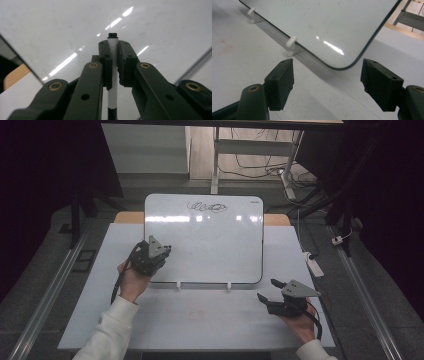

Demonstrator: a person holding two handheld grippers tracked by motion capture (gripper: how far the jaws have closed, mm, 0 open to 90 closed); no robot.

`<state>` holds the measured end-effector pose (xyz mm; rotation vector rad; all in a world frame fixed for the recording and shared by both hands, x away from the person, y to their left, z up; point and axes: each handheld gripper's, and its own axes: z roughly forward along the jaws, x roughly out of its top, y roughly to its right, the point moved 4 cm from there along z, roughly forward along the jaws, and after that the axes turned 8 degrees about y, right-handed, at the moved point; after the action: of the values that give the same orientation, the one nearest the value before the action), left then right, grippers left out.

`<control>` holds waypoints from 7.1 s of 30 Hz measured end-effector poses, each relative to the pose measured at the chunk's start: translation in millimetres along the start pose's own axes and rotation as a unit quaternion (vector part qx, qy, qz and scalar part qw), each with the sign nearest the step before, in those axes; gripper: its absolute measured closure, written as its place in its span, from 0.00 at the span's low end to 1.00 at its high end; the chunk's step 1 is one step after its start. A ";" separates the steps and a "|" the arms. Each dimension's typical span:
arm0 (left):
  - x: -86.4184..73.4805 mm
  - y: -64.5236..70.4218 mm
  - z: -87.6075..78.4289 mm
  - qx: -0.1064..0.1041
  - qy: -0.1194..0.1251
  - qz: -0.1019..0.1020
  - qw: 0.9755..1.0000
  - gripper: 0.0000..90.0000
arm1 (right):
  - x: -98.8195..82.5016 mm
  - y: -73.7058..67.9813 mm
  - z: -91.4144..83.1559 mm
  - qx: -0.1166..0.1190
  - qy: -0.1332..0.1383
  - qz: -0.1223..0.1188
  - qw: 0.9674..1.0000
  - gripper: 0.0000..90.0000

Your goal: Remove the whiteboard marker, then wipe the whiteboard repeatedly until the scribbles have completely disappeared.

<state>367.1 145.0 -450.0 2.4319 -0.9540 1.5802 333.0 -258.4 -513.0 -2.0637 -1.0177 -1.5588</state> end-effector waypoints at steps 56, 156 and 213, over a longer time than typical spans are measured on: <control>51.1 128.8 4.2 -0.208 0.126 -0.016 0.970 0.91 | 77.2 -103.0 93.6 0.184 -0.046 0.159 0.969 0.76; -116.8 35.9 -57.3 -0.093 -0.006 -0.121 0.988 0.25 | 178.2 70.2 186.1 -0.029 0.140 0.117 0.983 0.86; -116.4 36.8 -57.3 -0.094 -0.003 -0.118 0.989 0.25 | 181.2 66.3 197.9 -0.055 0.194 0.129 0.971 0.86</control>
<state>270.1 190.6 -531.8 2.3214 -0.7452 1.3399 538.7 -113.1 -399.2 -1.7695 -0.5125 -1.8104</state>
